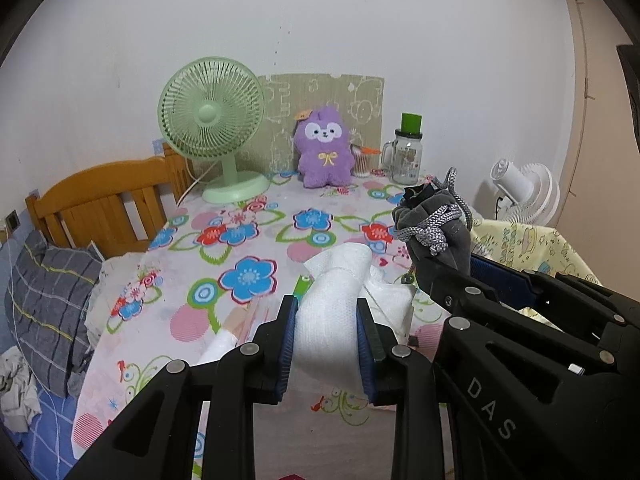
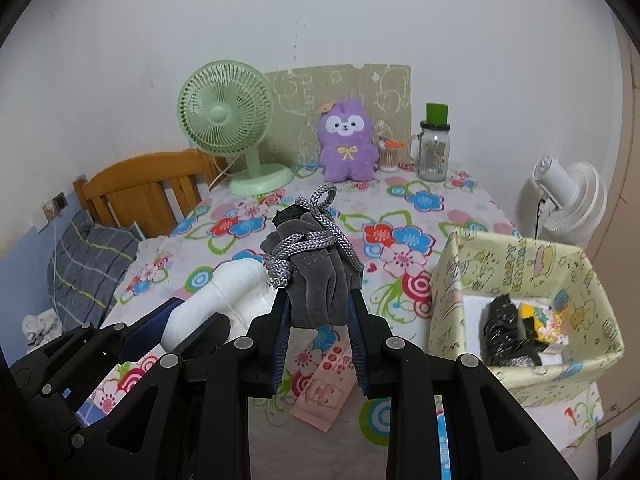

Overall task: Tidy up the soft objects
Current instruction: 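Lift the gloves and white pad and carry them toward the paper box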

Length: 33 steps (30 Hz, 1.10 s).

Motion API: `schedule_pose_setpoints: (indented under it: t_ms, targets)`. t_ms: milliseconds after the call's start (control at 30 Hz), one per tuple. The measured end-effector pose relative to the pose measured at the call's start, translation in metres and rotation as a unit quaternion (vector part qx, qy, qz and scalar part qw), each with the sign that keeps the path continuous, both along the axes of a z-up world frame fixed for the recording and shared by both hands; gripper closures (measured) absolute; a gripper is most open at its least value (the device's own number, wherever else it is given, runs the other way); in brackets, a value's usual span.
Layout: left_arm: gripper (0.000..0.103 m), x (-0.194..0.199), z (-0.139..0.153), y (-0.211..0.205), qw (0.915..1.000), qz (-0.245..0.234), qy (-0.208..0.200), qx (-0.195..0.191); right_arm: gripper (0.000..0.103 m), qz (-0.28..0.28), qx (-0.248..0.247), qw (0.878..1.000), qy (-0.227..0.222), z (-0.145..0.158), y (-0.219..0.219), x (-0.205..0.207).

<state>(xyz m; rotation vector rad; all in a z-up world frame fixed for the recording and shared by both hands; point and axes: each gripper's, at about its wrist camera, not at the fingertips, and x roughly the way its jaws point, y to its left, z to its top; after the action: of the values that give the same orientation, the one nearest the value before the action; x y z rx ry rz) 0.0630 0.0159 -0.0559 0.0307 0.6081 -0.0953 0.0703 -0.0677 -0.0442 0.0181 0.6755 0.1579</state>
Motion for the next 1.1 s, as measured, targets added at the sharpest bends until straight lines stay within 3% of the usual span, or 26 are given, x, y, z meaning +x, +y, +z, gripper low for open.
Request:
schedule_pose_setpoints:
  t_ms: [367, 1100]
  targets:
    - [0.076, -0.002, 0.020, -0.013, 0.9999, -0.007, -0.015, 0.004, 0.072, -0.010, -0.004, 1.000, -0.017, 0.024, -0.011, -0.004]
    - [0.076, 0.009, 0.031, -0.071, 0.9990, -0.036, -0.023, 0.009, 0.072, -0.041, -0.002, 0.999, -0.028, 0.036, -0.069, -0.001]
